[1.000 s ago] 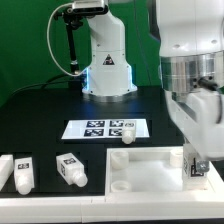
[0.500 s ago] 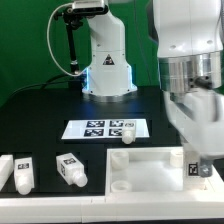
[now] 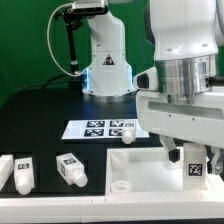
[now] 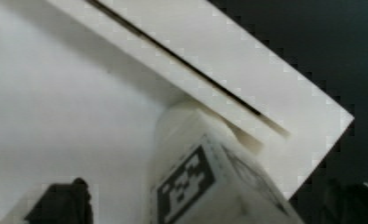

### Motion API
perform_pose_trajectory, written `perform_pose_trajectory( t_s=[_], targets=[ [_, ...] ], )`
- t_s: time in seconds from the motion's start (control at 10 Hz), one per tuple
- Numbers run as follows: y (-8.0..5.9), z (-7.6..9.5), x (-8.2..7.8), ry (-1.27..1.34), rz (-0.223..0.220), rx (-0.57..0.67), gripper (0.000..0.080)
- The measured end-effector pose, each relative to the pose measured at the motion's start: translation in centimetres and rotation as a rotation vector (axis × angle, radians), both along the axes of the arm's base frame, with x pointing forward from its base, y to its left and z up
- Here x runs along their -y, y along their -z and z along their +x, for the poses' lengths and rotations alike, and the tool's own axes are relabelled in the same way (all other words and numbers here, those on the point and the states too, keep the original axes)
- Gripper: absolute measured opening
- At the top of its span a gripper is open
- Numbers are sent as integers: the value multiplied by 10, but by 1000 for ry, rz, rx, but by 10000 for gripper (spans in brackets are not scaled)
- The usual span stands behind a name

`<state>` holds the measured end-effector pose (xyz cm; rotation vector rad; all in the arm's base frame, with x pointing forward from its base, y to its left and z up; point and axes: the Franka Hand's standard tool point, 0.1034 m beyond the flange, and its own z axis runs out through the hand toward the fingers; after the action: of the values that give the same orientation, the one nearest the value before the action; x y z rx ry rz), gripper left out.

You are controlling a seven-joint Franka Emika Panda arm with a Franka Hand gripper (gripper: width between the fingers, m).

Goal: Assemble one leg

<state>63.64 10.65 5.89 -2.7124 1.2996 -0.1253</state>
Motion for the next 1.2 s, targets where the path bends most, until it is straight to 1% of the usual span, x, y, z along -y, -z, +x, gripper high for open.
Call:
perform_pose_trajectory(
  t_s=[0.1,0.2,0.3,0.5,0.6,0.7,0.8,0.9,1.0,1.2],
  targets=[
    [-1,1,1,-132,-28,9,649],
    [-5,6,2,-373,-79,32,649],
    [-4,6,1,-451,-86,41,649],
    [-4,6,1,-416,-82,37,390],
    [-3,6,1,-416,-82,37,390],
    [-3,6,1,-413,-82,37,284],
    [-3,6,1,-292,-64,29,284],
    [-3,6,1,-240,-57,25,284],
    [-4,6,-2,-69,-37,8,284],
    [-3,5,0,278,-11,-11,284]
  ],
)
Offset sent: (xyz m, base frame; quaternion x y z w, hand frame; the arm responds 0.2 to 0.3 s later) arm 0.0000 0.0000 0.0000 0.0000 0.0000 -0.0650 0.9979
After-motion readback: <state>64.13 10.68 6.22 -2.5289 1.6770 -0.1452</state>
